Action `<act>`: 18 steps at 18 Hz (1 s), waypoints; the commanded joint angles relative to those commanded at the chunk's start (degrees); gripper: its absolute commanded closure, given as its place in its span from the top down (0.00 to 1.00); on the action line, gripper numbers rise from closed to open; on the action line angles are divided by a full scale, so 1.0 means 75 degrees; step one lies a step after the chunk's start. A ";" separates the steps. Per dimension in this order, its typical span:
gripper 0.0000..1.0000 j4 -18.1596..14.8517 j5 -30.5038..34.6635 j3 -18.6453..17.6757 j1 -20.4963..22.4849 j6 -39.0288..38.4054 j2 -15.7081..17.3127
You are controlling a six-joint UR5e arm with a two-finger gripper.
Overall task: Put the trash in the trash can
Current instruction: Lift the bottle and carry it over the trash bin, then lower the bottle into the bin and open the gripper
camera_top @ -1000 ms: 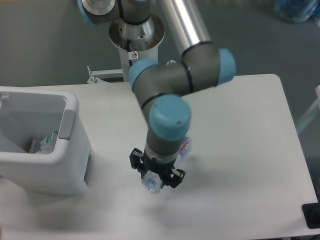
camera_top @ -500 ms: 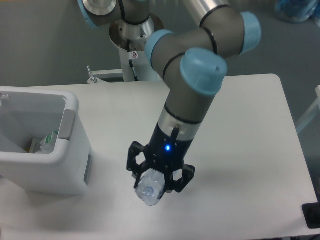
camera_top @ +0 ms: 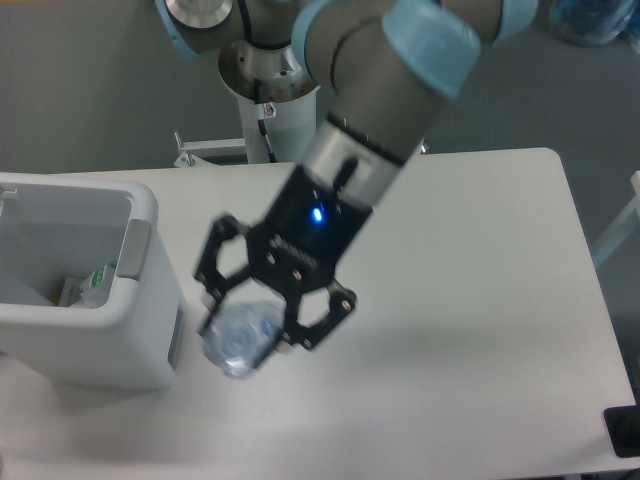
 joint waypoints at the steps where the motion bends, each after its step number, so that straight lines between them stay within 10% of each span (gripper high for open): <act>1: 0.41 0.0000 -0.0234 -0.0012 -0.0023 -0.0070 0.0163; 18: 0.45 0.0421 -0.1034 -0.1288 -0.0984 -0.0106 0.0974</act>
